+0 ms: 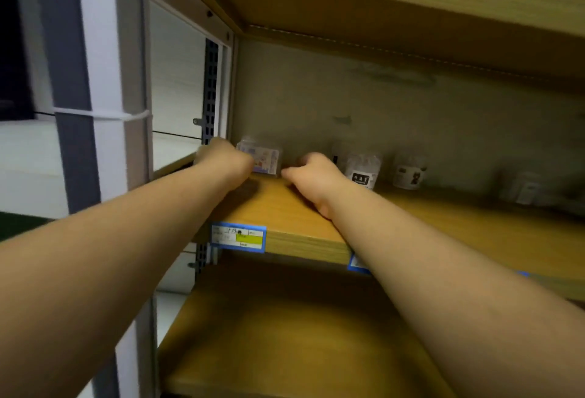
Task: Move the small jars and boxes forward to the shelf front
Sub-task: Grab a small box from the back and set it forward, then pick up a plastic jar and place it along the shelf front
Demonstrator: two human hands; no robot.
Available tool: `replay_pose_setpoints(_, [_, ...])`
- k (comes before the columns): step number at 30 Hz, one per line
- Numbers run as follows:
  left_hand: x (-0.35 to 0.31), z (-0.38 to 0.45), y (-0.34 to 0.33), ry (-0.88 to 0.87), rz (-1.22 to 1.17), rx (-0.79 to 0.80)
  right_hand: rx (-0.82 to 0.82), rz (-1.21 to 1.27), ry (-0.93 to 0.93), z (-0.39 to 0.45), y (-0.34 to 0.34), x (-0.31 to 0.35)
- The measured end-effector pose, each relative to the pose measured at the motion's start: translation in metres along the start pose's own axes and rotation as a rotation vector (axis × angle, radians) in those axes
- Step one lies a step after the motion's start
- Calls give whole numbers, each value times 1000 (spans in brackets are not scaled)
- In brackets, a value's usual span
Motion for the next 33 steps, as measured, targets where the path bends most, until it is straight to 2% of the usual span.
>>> replay_pose_setpoints(4, [1,-48,17,-18,-38,107,65,-2,-26,-40,17,2])
replay_pose_setpoints(8, [-8,-108,24,-158,-118,26,44,80,50,-87,40,-9])
replay_pose_setpoints(11, [-25,-151,9,-245,-114,28,-11,172,77,-114,66,-21])
replay_pose_setpoints(15, [-57,-184,-20,-349,-80,130,-171,95,93,-130,123,-37])
replay_pose_setpoints(18, [-71,-192,-35,-363,-40,187,-243,44,3,-138,162,-58])
replay_pose_setpoints(22, [-64,-192,-47,-327,-61,202,-210,-25,-113,-150,179,-84])
replay_pose_setpoints(30, [-62,-186,-58,-351,-41,149,-225,-88,-80,-154,170,-76])
replay_pose_setpoints(33, [-71,-193,-67,-375,-48,106,-227,-5,-46,-155,175,-80])
Point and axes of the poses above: each hand's wrist, its own z-axis towards the middle knuckle, its own y-axis out of the back of the hand, x = y × z, the point moved 2 cm from there along z, towards the middle knuckle, and after that the axes turned 3 degrees about z, right-handed, at the moved point
